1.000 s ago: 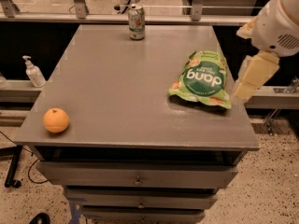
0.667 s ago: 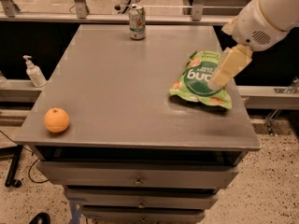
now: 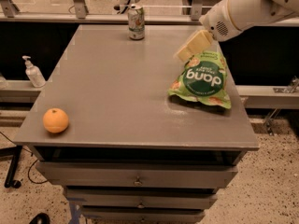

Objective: Knock 7up can over

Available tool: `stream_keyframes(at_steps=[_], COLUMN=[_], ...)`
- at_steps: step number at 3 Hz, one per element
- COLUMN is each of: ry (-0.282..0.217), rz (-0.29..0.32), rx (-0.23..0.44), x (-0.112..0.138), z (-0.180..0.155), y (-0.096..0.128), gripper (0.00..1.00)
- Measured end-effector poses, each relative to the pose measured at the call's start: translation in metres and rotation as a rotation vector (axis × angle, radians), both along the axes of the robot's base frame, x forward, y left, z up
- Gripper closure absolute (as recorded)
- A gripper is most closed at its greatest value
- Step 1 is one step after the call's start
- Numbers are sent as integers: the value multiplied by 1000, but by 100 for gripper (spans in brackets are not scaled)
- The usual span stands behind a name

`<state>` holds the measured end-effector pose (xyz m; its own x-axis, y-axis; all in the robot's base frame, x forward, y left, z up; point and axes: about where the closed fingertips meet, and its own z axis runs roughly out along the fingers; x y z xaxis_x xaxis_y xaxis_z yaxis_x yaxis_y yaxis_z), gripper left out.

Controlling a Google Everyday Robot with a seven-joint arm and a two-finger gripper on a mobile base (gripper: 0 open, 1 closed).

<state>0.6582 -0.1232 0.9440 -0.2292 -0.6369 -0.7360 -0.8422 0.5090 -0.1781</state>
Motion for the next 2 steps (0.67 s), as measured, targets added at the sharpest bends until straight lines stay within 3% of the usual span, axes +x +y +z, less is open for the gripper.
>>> stream_keyframes(at_steps=[1,2], ry=[0,-4], rz=[0,-52], rx=[0,64], x=[0,10], z=[0,-9], y=[0,7], gripper=[0,0])
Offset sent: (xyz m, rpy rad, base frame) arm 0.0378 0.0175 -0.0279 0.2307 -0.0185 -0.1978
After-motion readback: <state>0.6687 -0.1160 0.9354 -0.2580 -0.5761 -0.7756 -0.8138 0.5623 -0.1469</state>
